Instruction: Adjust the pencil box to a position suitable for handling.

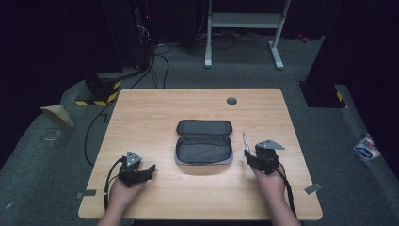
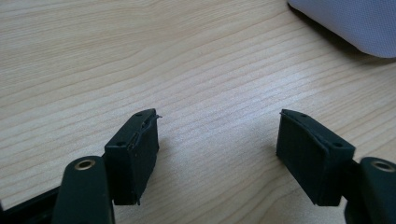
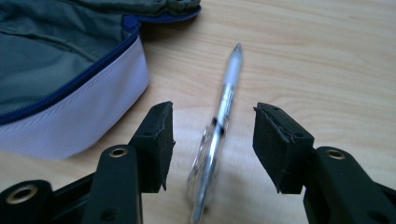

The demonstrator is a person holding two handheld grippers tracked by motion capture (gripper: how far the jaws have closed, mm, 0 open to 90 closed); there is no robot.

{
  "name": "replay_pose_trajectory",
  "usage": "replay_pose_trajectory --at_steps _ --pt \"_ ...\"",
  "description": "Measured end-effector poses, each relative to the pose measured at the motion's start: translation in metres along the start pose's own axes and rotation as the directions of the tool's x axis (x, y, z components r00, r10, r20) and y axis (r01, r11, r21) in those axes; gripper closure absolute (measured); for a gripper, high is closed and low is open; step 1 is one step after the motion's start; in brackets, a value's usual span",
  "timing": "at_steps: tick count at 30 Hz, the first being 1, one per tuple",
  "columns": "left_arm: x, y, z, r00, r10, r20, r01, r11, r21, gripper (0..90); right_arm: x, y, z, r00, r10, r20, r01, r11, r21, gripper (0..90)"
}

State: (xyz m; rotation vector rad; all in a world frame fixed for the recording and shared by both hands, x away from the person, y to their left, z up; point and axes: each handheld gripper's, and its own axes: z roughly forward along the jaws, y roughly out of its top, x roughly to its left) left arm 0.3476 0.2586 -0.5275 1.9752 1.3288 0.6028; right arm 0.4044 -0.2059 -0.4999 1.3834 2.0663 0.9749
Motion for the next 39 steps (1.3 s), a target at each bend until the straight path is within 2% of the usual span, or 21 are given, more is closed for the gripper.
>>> replay_pose_trajectory --at_steps 1,3,4,5,7,15,22,26,29,36,39 --pt "0.000 0.000 0.000 1.0000 0.000 0.001 0.000 1.0000 -0.001 29.6 0.002 0.005 0.005 0.9991 -0.029 0.030 0.029 1.000 0.003 51.7" --pt "0.000 0.000 0.000 1.0000 0.002 0.002 -0.002 1.0000 -0.001 29.6 0.004 0.009 0.009 0.9983 -0.036 0.047 0.036 0.999 0.005 54.9" --pt "0.000 0.000 0.000 1.0000 0.002 0.002 -0.002 1.0000 -0.001 29.6 0.004 0.009 0.009 0.9983 -0.036 0.047 0.036 0.999 0.005 54.9" --pt "0.000 0.000 0.000 1.0000 0.003 0.002 -0.003 1.0000 0.001 29.5 0.004 0.012 0.013 0.9984 -0.030 0.048 0.029 0.999 0.013 61.3" --pt "0.000 0.000 0.000 1.0000 0.005 0.006 -0.005 1.0000 0.001 29.5 0.002 0.014 0.017 0.9993 -0.018 0.033 0.017 1.000 0.025 64.9" --pt "0.000 0.001 0.001 0.9999 0.009 0.012 -0.009 1.0000 0.001 29.5 -0.003 0.014 0.033 0.9989 0.027 0.038 -0.031 0.996 0.088 67.3" --pt "0.000 0.001 0.001 0.9999 0.007 0.011 -0.007 1.0000 0.002 29.4 -0.001 0.012 0.039 0.9982 0.022 0.056 -0.028 0.995 0.100 68.1" --pt "0.000 0.001 0.001 0.9999 0.005 0.010 -0.005 1.0000 0.000 29.4 0.001 0.011 0.041 0.9980 0.004 0.063 -0.010 0.996 0.091 72.6" --pt "0.000 0.001 0.001 0.9999 0.007 0.010 -0.007 1.0000 0.002 29.4 0.002 0.011 0.041 0.9975 0.002 0.070 -0.008 0.996 0.093 77.5" --pt "0.000 0.001 0.001 0.9999 0.006 0.010 -0.006 1.0000 0.001 29.4 0.001 0.013 0.041 0.9969 -0.016 0.076 0.009 0.995 0.103 78.9" --pt "0.000 0.001 0.001 0.9999 0.004 0.010 -0.004 1.0000 0.000 29.5 0.001 0.015 0.034 0.9970 -0.029 0.071 0.023 0.997 0.079 78.8"
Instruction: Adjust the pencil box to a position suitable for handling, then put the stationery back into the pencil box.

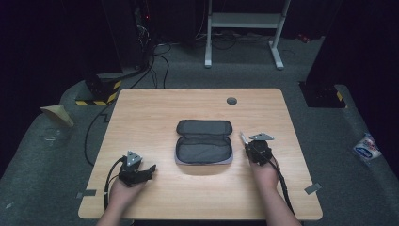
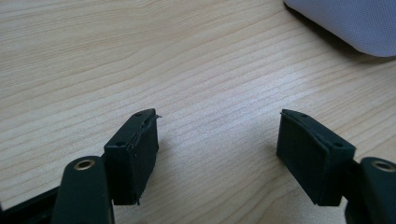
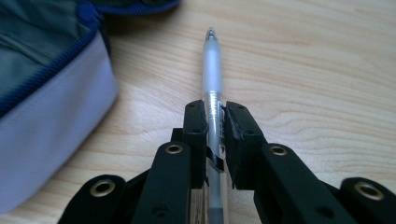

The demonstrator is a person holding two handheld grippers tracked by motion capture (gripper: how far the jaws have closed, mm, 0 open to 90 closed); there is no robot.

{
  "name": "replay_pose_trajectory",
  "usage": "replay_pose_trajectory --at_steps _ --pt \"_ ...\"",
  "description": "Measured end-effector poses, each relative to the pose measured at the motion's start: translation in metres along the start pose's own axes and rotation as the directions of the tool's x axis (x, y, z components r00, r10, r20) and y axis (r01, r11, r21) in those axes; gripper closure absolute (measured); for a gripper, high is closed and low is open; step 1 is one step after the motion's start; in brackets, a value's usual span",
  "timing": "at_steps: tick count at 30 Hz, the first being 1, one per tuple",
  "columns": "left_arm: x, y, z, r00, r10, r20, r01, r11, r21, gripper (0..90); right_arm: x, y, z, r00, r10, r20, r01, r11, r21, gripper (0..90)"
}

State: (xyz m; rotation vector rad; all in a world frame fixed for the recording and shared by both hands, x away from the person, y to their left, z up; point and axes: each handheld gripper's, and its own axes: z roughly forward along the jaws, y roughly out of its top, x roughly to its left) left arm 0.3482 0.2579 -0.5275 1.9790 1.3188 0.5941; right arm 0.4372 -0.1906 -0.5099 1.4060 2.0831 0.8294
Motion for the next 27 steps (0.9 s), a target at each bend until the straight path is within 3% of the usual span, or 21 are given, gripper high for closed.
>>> replay_pose_trajectory --at_steps 15,27 --pt "0.000 0.000 0.000 1.0000 -0.001 -0.001 0.001 1.0000 0.000 29.5 0.006 0.005 -0.030 0.9988 -0.022 -0.043 0.019 0.997 -0.079 78.8" --pt "0.000 0.000 0.000 1.0000 0.001 0.000 -0.001 1.0000 0.000 29.5 0.007 0.006 -0.038 0.9982 -0.036 -0.048 0.031 0.994 -0.101 78.9"
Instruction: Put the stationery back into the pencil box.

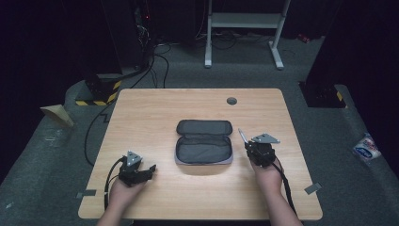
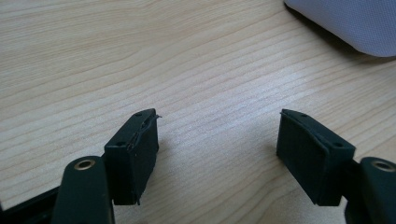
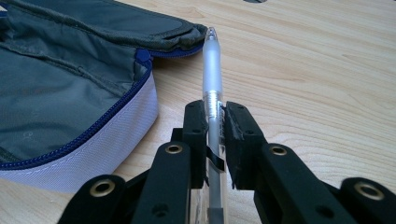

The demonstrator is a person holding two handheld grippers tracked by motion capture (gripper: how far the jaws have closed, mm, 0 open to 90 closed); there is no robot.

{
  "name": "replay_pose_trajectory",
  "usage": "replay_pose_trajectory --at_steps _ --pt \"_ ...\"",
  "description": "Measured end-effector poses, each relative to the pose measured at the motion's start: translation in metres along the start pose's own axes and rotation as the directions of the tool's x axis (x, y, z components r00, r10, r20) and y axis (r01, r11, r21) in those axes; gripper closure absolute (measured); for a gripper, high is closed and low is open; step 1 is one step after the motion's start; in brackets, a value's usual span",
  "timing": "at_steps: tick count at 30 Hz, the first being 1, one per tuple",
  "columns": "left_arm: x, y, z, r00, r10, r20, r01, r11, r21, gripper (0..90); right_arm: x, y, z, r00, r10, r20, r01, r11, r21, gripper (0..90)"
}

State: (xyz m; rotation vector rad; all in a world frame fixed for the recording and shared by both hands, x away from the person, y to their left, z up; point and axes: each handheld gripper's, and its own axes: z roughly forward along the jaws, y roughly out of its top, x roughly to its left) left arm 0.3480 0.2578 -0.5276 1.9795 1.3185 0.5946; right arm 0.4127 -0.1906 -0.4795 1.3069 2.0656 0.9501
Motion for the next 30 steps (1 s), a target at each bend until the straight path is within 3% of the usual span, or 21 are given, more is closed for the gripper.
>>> replay_pose_trajectory --at_steps 8,17,30 --pt "0.000 0.000 0.000 1.0000 0.000 0.001 0.000 1.0000 -0.002 29.8 0.002 0.003 -0.003 0.9999 -0.014 -0.009 0.014 1.000 -0.008 78.8" --pt "0.000 0.000 0.000 1.0000 -0.001 0.003 0.001 1.0000 0.000 29.8 0.005 0.021 -0.012 0.9990 -0.036 -0.028 0.035 0.999 -0.032 78.8" --pt "0.000 0.000 0.000 1.0000 0.001 0.003 -0.001 1.0000 0.000 29.9 0.019 0.036 -0.014 0.9947 -0.053 -0.088 0.049 0.998 -0.050 78.8"
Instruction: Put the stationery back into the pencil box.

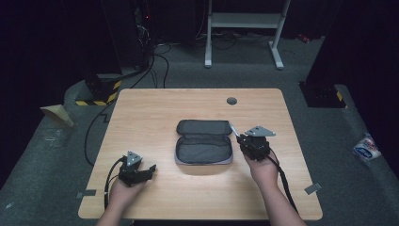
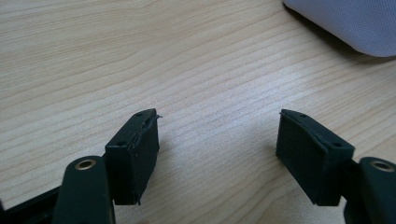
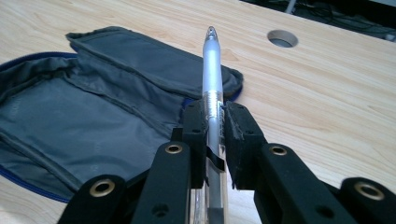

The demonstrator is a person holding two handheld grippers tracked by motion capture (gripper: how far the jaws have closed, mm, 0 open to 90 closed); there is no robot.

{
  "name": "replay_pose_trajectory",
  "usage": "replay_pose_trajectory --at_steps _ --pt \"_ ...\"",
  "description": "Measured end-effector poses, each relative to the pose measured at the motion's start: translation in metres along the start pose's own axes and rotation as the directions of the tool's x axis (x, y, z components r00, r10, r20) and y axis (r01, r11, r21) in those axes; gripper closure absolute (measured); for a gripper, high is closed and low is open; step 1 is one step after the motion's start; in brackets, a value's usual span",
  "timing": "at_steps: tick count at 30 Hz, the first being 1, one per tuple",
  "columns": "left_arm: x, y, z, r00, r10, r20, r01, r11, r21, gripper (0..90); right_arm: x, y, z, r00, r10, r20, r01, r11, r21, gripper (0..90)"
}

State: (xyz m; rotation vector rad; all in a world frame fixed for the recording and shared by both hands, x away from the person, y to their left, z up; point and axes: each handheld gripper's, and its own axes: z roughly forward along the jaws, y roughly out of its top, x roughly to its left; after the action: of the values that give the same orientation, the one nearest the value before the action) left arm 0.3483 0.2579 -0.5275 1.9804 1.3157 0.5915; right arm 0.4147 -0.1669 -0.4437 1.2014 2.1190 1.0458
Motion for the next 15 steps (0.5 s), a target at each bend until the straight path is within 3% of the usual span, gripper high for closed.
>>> replay_pose_trajectory --at_steps 15 --pt "0.000 0.000 0.000 1.0000 0.001 0.000 -0.001 1.0000 -0.002 30.1 0.032 0.012 0.028 0.9938 -0.057 -0.095 0.058 0.998 0.008 78.6"
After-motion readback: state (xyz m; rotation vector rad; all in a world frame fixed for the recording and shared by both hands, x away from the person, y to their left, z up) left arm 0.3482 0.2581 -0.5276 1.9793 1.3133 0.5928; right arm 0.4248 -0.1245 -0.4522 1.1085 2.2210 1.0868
